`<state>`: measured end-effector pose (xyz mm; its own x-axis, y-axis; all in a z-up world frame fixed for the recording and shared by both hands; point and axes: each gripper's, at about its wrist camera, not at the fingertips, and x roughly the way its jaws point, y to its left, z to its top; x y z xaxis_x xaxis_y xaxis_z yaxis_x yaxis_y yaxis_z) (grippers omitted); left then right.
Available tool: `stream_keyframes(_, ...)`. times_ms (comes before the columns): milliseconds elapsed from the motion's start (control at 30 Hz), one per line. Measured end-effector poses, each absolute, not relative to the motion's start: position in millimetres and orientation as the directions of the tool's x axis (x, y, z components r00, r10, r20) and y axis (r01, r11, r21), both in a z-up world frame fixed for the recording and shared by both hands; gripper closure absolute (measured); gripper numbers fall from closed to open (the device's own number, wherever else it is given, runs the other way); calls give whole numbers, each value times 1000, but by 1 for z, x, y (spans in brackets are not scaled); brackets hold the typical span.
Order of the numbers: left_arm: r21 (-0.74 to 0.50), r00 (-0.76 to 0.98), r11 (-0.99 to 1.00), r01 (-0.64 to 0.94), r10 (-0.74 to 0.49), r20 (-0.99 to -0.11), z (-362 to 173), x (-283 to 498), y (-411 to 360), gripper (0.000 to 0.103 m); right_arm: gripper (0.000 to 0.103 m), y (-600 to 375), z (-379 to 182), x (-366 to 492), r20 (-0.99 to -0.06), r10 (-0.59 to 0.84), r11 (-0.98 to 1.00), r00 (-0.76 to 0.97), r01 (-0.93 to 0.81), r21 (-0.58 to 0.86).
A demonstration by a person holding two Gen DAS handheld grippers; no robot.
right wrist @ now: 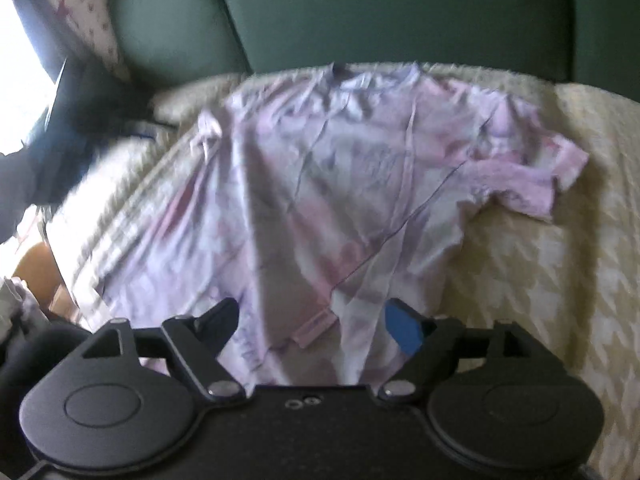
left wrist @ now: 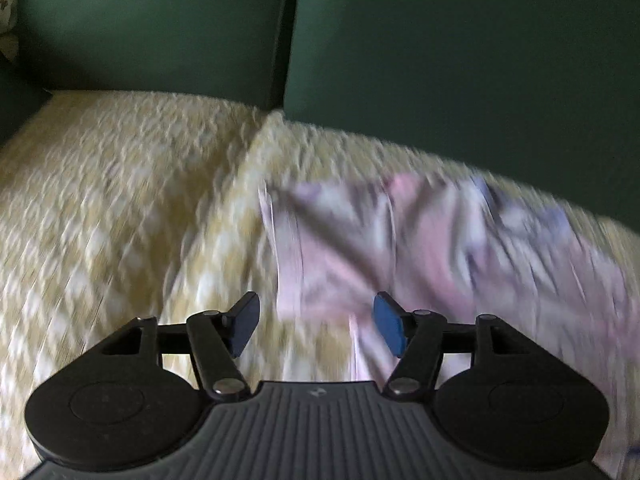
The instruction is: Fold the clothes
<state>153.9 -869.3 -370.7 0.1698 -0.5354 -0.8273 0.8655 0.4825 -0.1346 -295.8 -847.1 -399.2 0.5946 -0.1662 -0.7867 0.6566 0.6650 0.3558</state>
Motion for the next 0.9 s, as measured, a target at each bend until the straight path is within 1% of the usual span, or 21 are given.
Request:
stream_keyframes(200,-209,139,552,807,-523,-841,-397,194,-915,41,0,-848,-425,-281,-807,-90,700,583,613,365)
stream_keyframes(367,-193,128,578,793,-467,-875,-422,209,-930,41,0,-841,-433,-280,-807,-82,730,585,586,351)
stream_keyframes(433,-171,127,570,804,-445,-887,-430,207,-935,41,0,-842,-433,-280,-805,-75,729,589,583,359)
stream_keyframes(500,-130,145,545,828,-433,-890,-434,198,-939,35,0,-845,-434,-281,-801,-69,724,594,582,370)
stream_keyframes(600,-36,203,507,861,-409,-890,-437,183,-948,35,0,-846,-435,-281,-799,-66,723,598,580,374)
stream_keyframes(667,-13,212,472,882,-421,-882,-435,175,-951,53,0,-846,-435,-281,-799,-67,720,598,583,376)
stream_keyframes(700,-9,207,446,895,-433,-877,-432,170,-953,82,0,-846,-435,-281,-798,-69,721,599,582,375)
stream_keyframes(733,7,215,428,904,-439,-873,-428,165,-955,94,0,-846,-435,-281,-797,-70,722,599,582,374)
stream_keyframes(800,32,229,402,915,-453,-862,-418,155,-957,95,0,-845,-435,-282,-796,-73,723,601,581,373)
stream_keyframes(900,28,222,374,927,-487,-845,-400,141,-956,96,0,-845,-436,-282,-794,-78,725,603,581,370)
